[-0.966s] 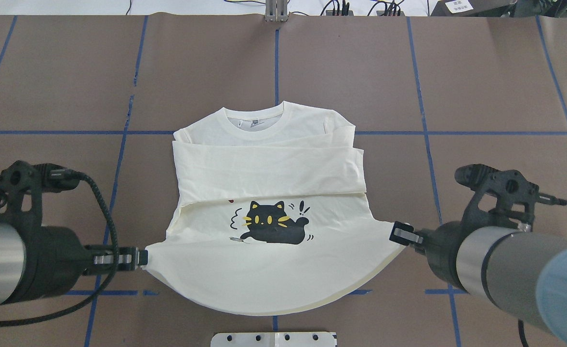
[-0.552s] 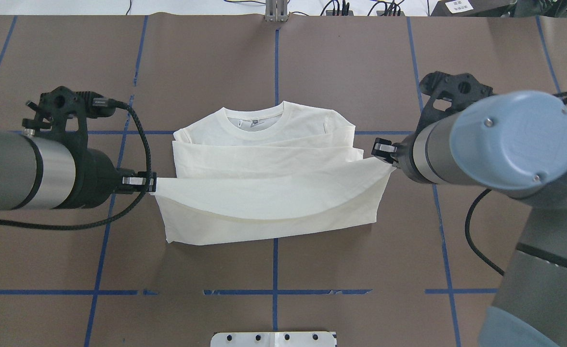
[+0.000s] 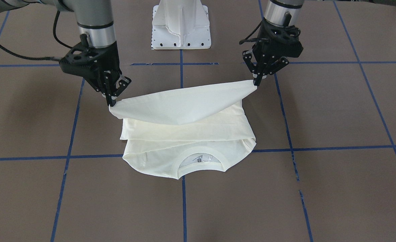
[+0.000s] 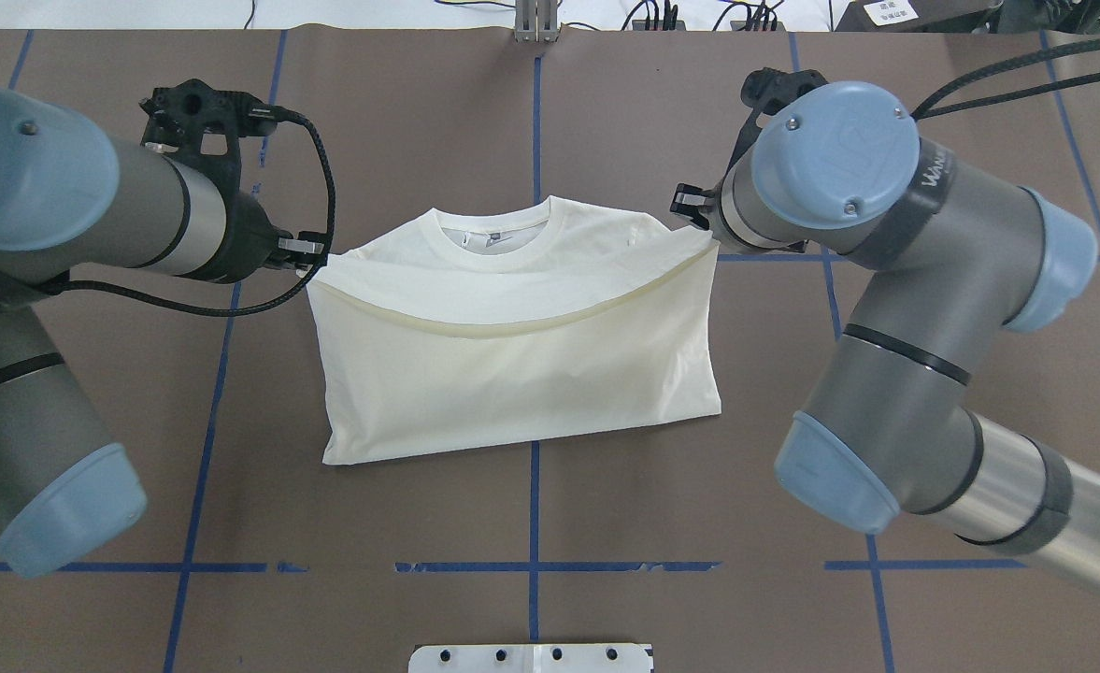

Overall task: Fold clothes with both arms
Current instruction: 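Lay the hem over the collar with both grippers and release, then lower the left gripper to the folded bundle's edge nearest the robot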

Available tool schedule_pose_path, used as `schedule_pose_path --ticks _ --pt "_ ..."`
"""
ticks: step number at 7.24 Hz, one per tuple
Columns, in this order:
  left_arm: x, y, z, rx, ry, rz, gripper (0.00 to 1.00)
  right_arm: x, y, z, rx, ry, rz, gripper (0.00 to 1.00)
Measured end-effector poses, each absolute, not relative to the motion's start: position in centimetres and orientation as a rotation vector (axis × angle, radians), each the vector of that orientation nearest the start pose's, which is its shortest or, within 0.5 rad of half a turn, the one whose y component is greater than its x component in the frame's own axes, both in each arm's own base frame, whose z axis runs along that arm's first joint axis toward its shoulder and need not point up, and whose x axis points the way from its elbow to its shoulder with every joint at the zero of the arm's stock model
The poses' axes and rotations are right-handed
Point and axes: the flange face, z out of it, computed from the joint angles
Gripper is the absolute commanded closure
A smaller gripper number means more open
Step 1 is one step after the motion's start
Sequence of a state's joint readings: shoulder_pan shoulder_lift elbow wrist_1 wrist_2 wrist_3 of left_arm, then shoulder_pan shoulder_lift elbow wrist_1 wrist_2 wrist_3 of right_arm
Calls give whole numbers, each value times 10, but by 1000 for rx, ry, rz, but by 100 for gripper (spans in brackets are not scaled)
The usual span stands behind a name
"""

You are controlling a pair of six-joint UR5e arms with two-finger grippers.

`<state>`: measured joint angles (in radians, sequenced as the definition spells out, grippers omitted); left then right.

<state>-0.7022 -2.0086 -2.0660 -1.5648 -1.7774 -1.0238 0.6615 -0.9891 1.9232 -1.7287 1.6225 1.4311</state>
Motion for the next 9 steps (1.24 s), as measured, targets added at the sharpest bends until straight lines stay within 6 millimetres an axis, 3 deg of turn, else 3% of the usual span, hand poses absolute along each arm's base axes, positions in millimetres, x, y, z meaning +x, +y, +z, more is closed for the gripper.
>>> schedule_pose_path --ticks 2,4,7,9 --pt "382 -488 249 390 838 -64 100 -438 -517 223 268 -728 481 100" --pt "414 -527 279 412 802 -82 100 -462 -546 245 265 -699 483 100" --pt "434 -543 311 403 769 -83 100 -490 -570 275 264 -680 487 100" --pt "437 -543 314 400 765 -79 100 -489 -580 286 273 -676 479 100"
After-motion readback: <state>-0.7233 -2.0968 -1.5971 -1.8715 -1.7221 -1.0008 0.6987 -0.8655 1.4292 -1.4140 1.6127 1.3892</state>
